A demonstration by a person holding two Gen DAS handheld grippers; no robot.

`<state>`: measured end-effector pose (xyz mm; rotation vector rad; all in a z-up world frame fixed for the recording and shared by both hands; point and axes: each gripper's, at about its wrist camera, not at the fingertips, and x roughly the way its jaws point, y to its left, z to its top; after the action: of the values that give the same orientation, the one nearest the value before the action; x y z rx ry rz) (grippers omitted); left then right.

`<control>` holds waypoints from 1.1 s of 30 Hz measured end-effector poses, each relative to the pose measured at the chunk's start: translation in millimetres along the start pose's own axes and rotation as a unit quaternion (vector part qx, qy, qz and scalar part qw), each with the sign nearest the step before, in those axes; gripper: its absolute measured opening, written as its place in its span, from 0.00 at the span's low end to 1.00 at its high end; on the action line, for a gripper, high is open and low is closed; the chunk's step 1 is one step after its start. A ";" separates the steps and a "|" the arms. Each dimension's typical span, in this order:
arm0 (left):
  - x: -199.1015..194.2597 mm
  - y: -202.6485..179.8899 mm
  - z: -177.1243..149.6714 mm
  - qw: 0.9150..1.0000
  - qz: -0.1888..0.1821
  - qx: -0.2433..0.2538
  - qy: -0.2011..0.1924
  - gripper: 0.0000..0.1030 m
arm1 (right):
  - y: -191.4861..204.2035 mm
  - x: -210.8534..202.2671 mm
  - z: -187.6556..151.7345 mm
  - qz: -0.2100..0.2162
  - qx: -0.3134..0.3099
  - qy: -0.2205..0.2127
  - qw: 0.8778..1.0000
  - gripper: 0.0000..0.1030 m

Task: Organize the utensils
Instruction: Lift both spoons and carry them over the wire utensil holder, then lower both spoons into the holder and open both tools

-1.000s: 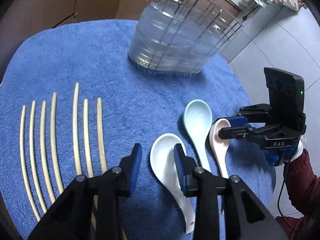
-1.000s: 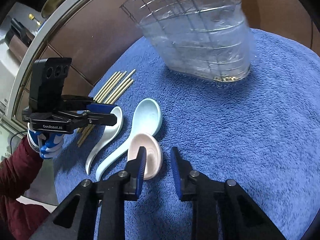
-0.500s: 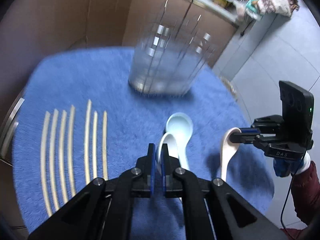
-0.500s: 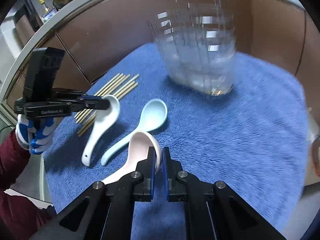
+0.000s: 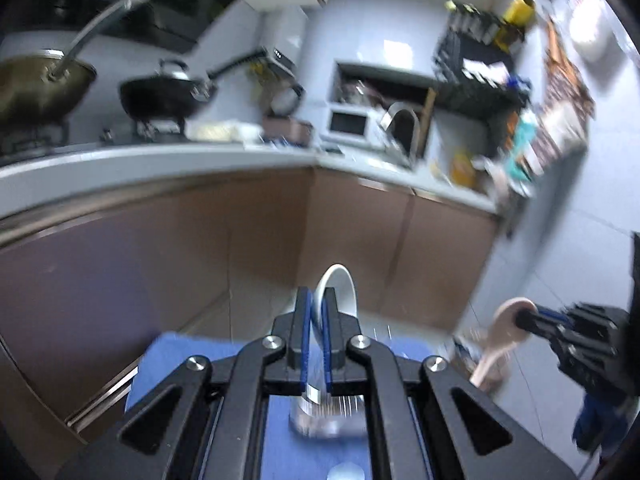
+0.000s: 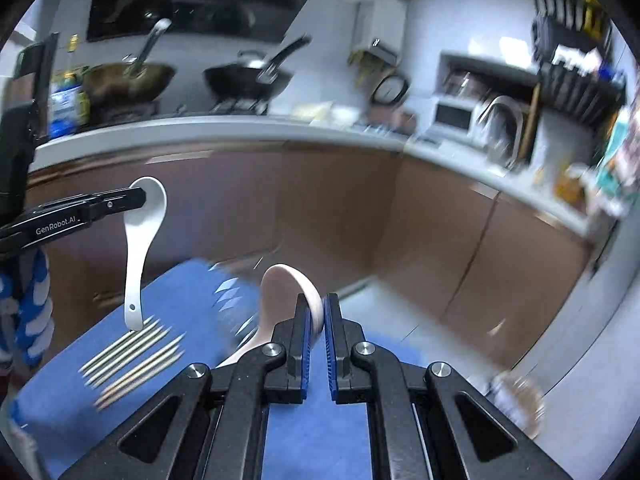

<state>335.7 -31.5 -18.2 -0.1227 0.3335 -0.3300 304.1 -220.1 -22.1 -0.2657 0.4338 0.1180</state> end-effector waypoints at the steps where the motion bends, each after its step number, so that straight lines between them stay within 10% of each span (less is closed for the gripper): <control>1: 6.0 -4.3 2.6 1.000 0.019 0.003 -0.015 0.04 | 1.0 7.5 6.2 -0.022 -0.011 -0.008 1.000 0.07; 13: 88.0 -19.7 -54.7 0.988 0.136 0.012 -0.070 0.05 | 39.7 100.0 -37.6 -0.113 -0.060 -0.022 0.992 0.07; 22: 114.2 -34.5 -95.4 0.981 0.174 0.061 -0.060 0.07 | 56.4 137.4 -74.4 -0.105 -0.056 -0.002 0.993 0.07; 33: 85.2 -32.4 -82.7 0.985 0.155 0.050 -0.049 0.32 | 46.8 114.3 -69.1 -0.096 -0.015 0.001 0.995 0.50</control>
<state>373.9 -96.0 -115.8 0.0124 0.2343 -0.0316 371.7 -188.0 -142.3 -0.3364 0.4059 -0.0642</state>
